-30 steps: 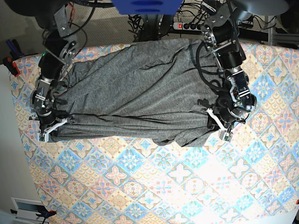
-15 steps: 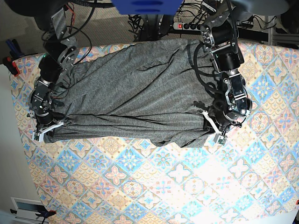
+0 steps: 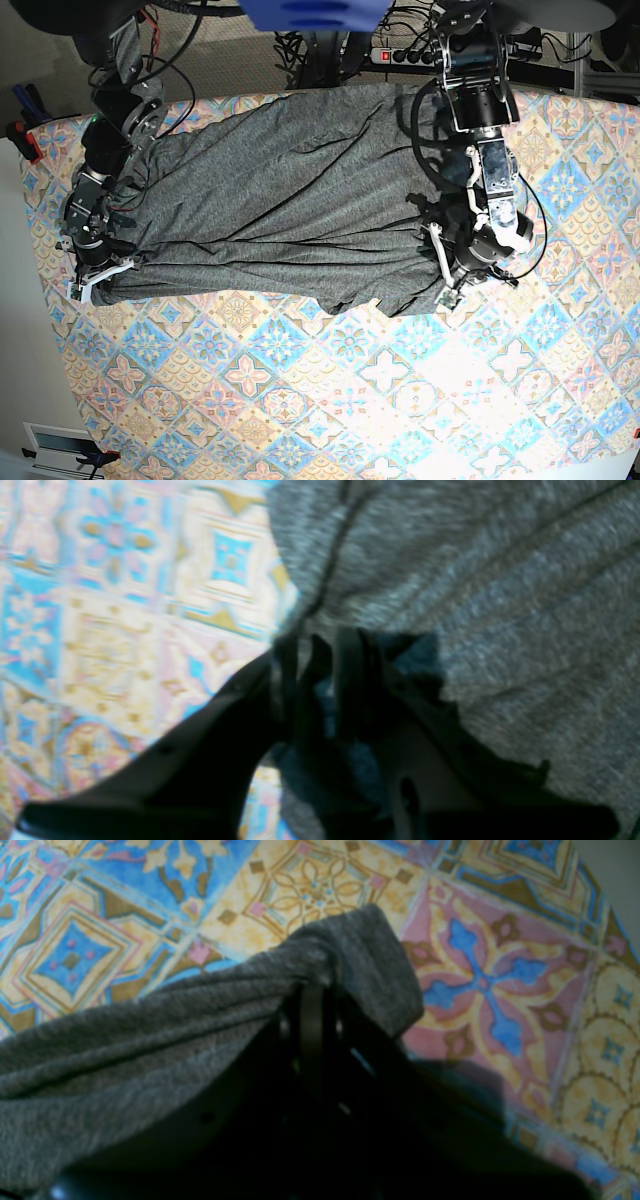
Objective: Layout the t-shirt on the table in an organized manner, then fold the t-shirt properly
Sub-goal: 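Hold the shirt with both grippers and pull the ends apart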
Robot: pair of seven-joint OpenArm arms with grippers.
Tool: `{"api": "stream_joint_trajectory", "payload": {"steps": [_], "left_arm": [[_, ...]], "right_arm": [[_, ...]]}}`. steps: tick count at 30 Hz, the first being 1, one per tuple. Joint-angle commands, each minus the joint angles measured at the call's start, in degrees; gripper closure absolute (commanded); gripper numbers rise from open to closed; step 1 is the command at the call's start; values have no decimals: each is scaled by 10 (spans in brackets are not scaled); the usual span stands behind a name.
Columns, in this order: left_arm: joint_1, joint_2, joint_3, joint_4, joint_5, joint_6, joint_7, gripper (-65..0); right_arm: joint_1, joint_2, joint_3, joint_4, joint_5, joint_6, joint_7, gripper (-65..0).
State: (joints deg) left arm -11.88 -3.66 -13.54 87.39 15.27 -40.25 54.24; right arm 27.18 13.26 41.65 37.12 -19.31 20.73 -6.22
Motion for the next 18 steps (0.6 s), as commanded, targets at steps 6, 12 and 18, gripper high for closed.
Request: {"api": "stream_joint_trajectory", "payload": {"steps": [6, 12, 18], "left_arm": [[-19, 0, 3, 58, -5, 2, 32, -126], [-74, 0, -80, 57, -85, 2, 100, -142], [-127, -46, -127, -78, -158, 2, 152, -377]], "right_arm": [[11, 10, 1, 8, -6, -9, -2, -8], [10, 10, 0, 8, -6, -9, -3, -8], [10, 10, 0, 8, -7, -9, -7, -8]]}}
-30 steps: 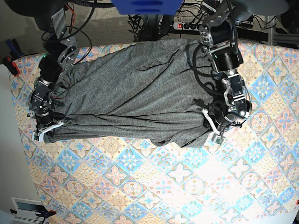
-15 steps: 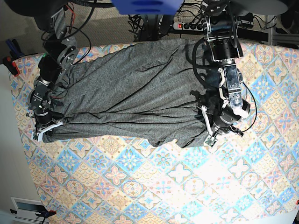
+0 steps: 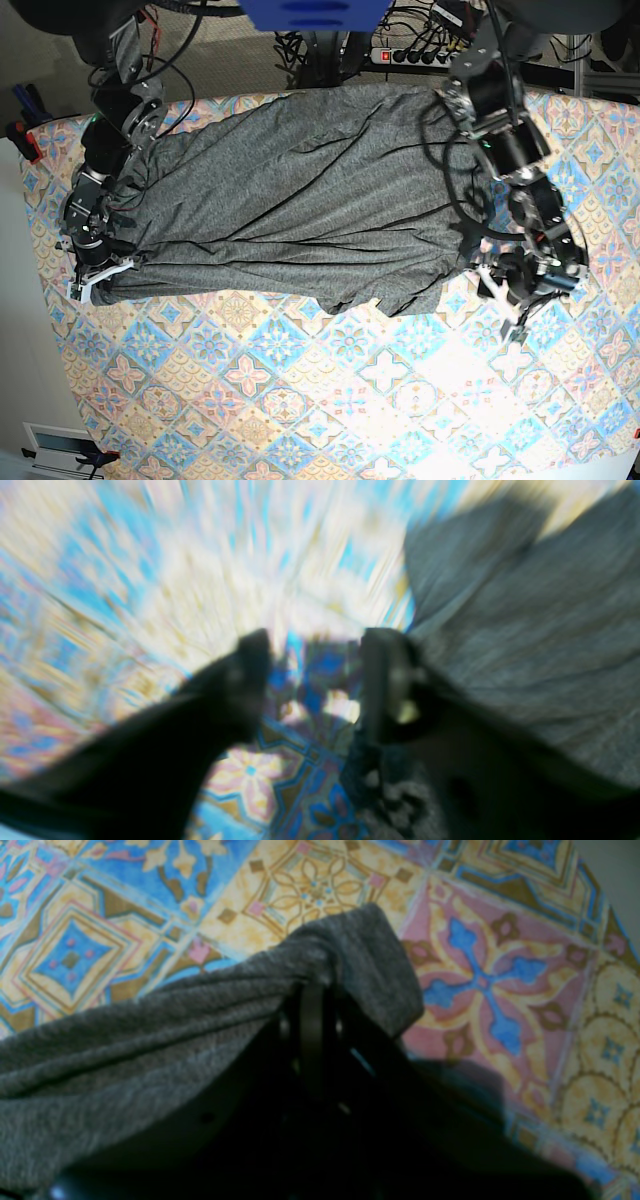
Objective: Layout the t-shirt on the table in an organized manner, then fold the t-shirt properly
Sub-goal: 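Hold the shirt with both grippers and pull the ends apart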
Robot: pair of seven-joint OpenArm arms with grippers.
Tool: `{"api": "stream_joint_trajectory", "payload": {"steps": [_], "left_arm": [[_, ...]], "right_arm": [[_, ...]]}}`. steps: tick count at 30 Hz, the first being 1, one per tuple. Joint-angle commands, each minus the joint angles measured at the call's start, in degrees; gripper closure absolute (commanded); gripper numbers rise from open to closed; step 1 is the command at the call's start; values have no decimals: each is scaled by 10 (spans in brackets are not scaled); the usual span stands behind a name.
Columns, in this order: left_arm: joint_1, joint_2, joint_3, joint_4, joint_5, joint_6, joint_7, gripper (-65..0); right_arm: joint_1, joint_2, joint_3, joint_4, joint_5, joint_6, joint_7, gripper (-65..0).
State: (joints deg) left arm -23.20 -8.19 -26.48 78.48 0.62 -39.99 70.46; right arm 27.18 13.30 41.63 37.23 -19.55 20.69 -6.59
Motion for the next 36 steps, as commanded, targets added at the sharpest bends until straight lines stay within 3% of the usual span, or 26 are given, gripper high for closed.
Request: {"api": "stream_joint_trajectory", "payload": {"steps": [1, 3, 7, 13, 18, 21, 28, 31, 36], "left_arm": [[-10, -6, 2, 2, -30, 0, -10, -418], [-1, -16, 14, -14, -66, 0, -11, -456], [13, -30, 52, -47, -112, 0, -55, -428], [-1, -38, 96, -165, -111, 0, -143, -390], [-34, -38, 102, -289, -110, 0, -196, -391], [-41, -35, 111, -323, -114, 0, -207, -387], [-36, -14, 234, -322, -143, 0, -209, -378], [-36, -14, 255, -322, -146, 0, -214, -322], [-35, -6, 259, -325, -138, 0, -241, -114]], "right_arm": [[9, 10, 0, 7, -4, -9, -4, -8], [9, 10, 0, 5, -4, -9, -4, -8], [8, 10, -11, 4, -4, -9, -4, -8], [-20, 10, -64, 9, -4, -10, 0, -8], [-23, 10, -66, 9, -4, -10, 0, -8], [-23, 10, -66, 9, -4, -10, 0, -8], [-23, 10, -66, 9, -4, -10, 0, -8], [-22, 10, -66, 9, -4, -10, 0, -8], [-22, 10, -66, 9, -4, -10, 1, -8]]}}
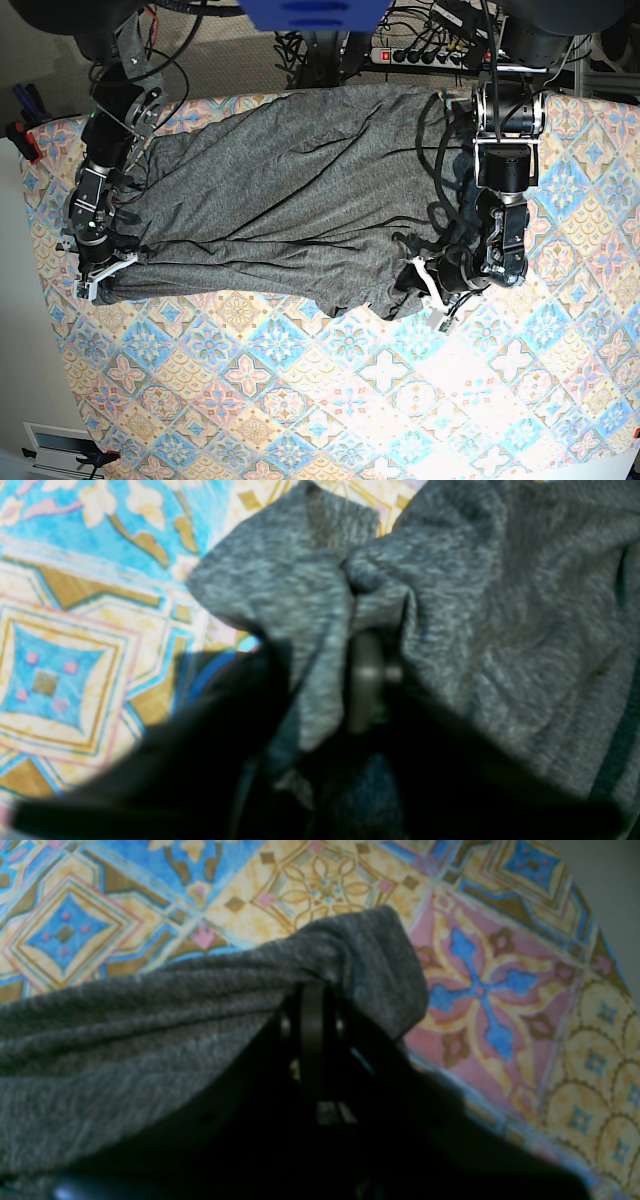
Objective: Layout the t-shirt on the table in an organized manner, then fold the t-shirt properly
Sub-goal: 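Hold the shirt with both grippers and pull the ends apart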
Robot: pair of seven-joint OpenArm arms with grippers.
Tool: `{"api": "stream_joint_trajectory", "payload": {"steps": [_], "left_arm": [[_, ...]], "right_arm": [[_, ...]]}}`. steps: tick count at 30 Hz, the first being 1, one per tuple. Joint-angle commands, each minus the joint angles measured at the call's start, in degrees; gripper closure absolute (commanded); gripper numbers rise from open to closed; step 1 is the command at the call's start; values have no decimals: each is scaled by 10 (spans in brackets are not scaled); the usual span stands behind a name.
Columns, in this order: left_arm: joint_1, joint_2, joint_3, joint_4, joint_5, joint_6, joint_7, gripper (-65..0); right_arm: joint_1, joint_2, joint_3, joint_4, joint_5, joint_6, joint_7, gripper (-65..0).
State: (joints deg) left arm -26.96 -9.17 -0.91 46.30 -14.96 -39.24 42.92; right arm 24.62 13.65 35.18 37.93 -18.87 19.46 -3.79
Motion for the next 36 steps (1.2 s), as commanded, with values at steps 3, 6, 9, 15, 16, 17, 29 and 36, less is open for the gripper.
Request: {"api": "stream_joint_trajectory", "payload": {"steps": [3, 6, 9, 15, 16, 17, 29, 36], "left_arm": [[3, 3, 1, -3, 16, -8, 35, -50], [1, 2, 1, 0, 10, -8, 38, -64], [-2, 2, 0, 1, 9, -8, 38, -64], [9, 2, 0, 73, -6, -8, 42, -64], [16, 1, 0, 96, -18, -8, 54, -62], [22, -6, 0, 122, -28, -8, 68, -61], [105, -24, 3, 331, -41, -8, 100, -60], [160, -62, 2, 393, -46, -8, 95, -60]], "right_arm": [[5, 6, -1, 2, -9, 2, -26, -8], [5, 6, 8, 4, -8, 1, -5, 0], [5, 6, 30, 26, -8, 1, 20, 0], [4, 5, 35, 90, -8, 1, 26, 0], [4, 5, 35, 99, -8, 1, 26, 0], [4, 4, 35, 109, -8, 1, 26, 0], [-10, -13, 51, 147, -8, 1, 40, 0], [-56, -36, 80, 175, -8, 1, 103, 0]]}}
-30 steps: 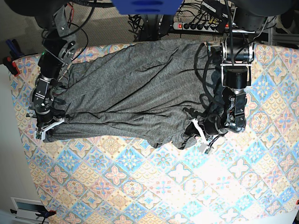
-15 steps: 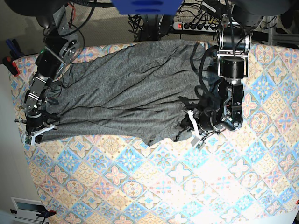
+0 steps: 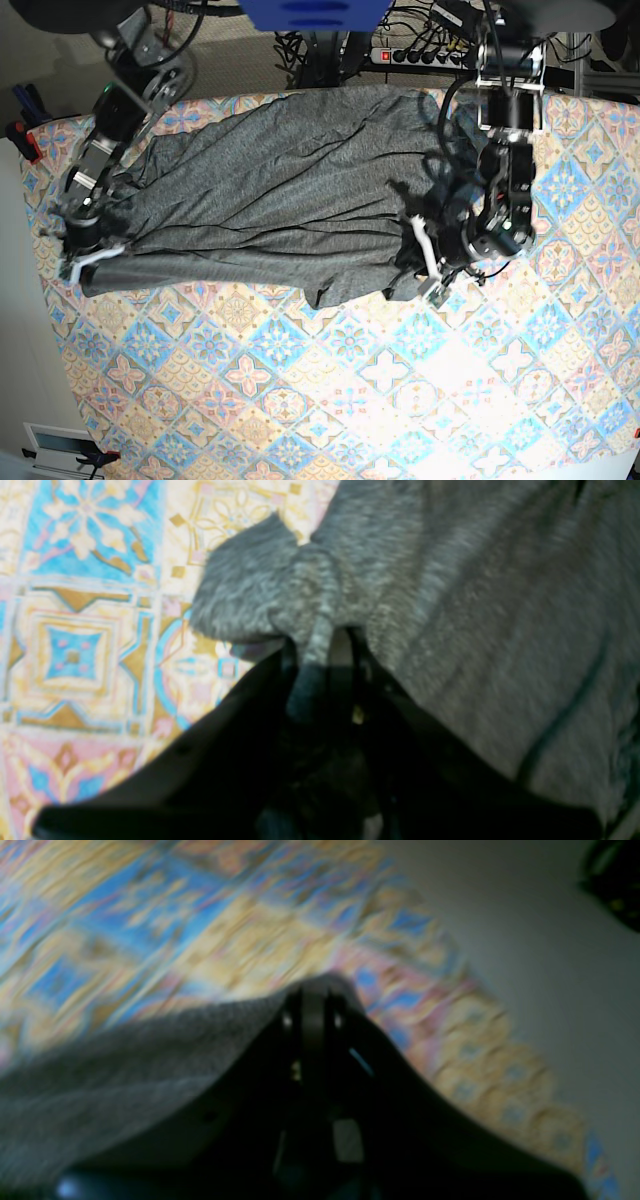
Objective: Layout the t-shirt on the table in an organized manner, then fold the t-shirt properly
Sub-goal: 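Hold the shirt with both grippers and pull the ends apart, then release the left gripper and lift it off the shirt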
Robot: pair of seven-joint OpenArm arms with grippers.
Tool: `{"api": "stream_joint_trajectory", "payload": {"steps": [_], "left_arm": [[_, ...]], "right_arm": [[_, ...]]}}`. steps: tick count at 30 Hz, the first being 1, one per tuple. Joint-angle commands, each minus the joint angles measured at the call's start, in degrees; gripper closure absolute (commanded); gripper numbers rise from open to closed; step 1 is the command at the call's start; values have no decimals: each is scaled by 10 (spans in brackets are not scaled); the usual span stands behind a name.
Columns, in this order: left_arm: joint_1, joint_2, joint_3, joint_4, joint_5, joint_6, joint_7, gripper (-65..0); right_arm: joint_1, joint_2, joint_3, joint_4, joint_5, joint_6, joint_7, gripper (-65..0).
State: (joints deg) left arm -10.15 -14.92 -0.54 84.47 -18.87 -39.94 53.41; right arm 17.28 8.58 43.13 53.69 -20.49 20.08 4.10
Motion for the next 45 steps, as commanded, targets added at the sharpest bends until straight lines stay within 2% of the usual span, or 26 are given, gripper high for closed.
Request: {"api": "stream_joint_trajectory", "payload": {"steps": [1, 5, 9, 11, 22, 25, 28, 35, 43, 45], "left_arm": [[1, -7, -2, 23, -7, -1, -10, -60], [38, -24, -3, 65, -7, -1, -10, -60], [72, -26, -3, 101, -1, -1, -10, -60], [87, -32, -4, 113, -1, -1, -11, -60], [116, -33, -23, 117, 0, -1, -11, -60], [128, -33, -22, 118, 0, -1, -12, -60], [156, -33, -21, 120, 10, -1, -39, -60], [200, -30, -19, 126, 73, -1, -55, -61], [225, -32, -20, 126, 77, -1, -83, -63], [225, -32, -20, 125, 77, -1, -83, -63]], "right_arm": [[11, 14, 1, 24, 9, -5, 29, 0], [-20, -4, 1, 53, 45, -5, 47, 0], [-39, -8, 2, 69, 88, -6, 53, 0], [-48, -10, 24, 75, 103, -6, 67, 0], [-56, -32, 123, 80, 106, -6, 121, 0], [-69, -38, 123, 89, 107, -6, 127, 0], [-82, -44, 123, 89, 107, -6, 140, 0], [-91, -54, 150, 88, 107, -6, 148, 0], [-98, -55, 150, 82, 106, -6, 147, 0], [-102, -55, 148, 77, 106, -6, 130, 0]]}}
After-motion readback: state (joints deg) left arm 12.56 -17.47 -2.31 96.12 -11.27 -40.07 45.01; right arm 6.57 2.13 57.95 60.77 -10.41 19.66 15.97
